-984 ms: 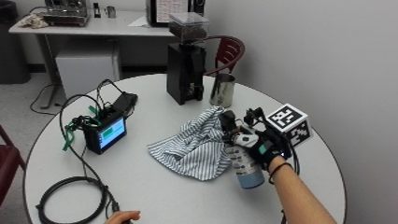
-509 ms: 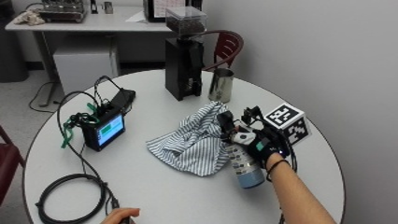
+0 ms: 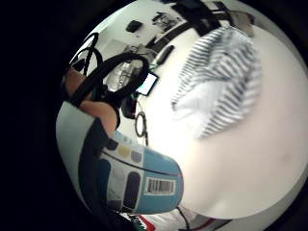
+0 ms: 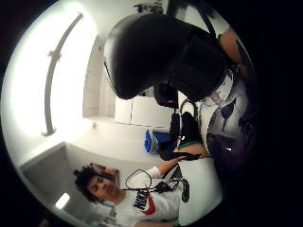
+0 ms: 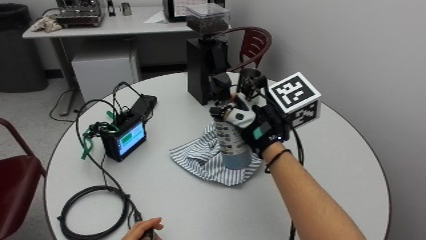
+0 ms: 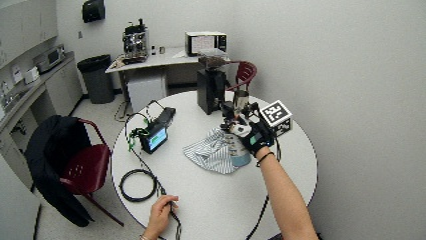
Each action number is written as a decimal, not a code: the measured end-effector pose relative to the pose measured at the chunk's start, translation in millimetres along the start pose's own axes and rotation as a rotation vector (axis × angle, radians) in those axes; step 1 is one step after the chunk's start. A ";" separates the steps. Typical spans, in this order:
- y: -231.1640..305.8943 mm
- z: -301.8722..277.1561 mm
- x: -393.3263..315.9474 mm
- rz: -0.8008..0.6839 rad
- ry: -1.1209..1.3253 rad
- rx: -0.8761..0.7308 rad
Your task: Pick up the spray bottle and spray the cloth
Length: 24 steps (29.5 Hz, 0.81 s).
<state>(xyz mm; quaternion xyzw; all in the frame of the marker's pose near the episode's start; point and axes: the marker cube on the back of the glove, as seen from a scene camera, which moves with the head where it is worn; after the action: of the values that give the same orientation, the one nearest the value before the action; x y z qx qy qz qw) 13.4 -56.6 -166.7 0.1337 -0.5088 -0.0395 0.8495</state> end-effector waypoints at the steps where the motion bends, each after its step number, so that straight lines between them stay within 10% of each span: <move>1: -0.8 8.6 -6.0 -0.035 -0.010 0.001; 10: -3.3 90.5 3.7 -0.219 -0.109 -0.088; 24: 30.4 141.1 92.3 -0.123 -0.079 -0.158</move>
<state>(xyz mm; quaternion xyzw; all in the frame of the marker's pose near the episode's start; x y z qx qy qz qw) -67.9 -72.5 -16.7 0.0954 -0.5279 -0.1366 0.8328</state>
